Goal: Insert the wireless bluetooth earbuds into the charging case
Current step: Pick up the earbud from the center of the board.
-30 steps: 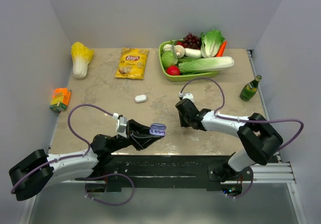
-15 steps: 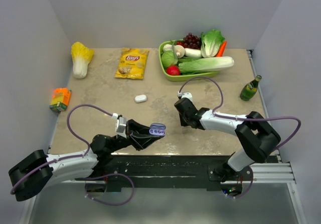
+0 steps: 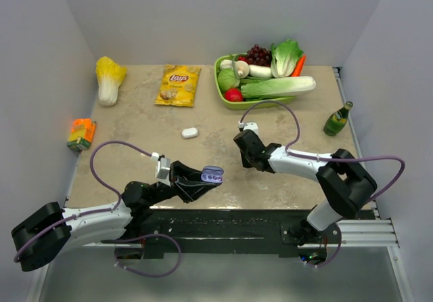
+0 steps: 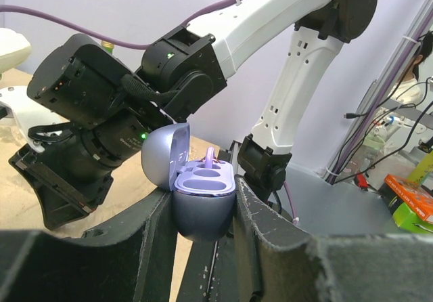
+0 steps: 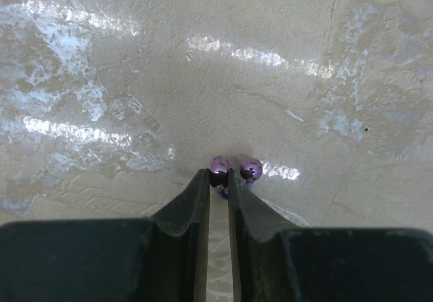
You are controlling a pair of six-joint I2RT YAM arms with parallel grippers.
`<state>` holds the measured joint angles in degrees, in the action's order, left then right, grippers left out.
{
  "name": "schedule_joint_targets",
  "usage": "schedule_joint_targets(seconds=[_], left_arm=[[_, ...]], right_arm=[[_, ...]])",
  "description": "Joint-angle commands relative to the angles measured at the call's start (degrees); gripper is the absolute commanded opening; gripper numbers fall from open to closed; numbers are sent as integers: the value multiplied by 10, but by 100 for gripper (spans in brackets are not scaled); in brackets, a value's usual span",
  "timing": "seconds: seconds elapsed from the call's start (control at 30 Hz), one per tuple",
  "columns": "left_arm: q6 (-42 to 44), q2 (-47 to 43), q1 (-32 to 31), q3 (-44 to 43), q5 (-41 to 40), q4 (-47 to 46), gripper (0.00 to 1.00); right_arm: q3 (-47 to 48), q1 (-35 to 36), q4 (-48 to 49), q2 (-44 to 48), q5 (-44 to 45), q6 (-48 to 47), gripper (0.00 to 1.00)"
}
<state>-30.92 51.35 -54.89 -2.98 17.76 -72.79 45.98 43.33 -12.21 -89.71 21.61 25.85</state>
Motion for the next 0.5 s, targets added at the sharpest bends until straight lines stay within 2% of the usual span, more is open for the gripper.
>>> schedule_joint_targets(seconds=[0.0, 0.23, 0.47], left_arm=[[2, -6, -4, 120, -4, -219, 0], [38, 5, -4, 126, -30, -217, 0], [93, 31, -4, 141, -128, -219, 0]], right_arm=[[26, -2, -2, 11, 15, -4, 0], [35, -2, -44, 98, -52, 17, 0], [50, -2, -88, 190, -146, 30, 0]])
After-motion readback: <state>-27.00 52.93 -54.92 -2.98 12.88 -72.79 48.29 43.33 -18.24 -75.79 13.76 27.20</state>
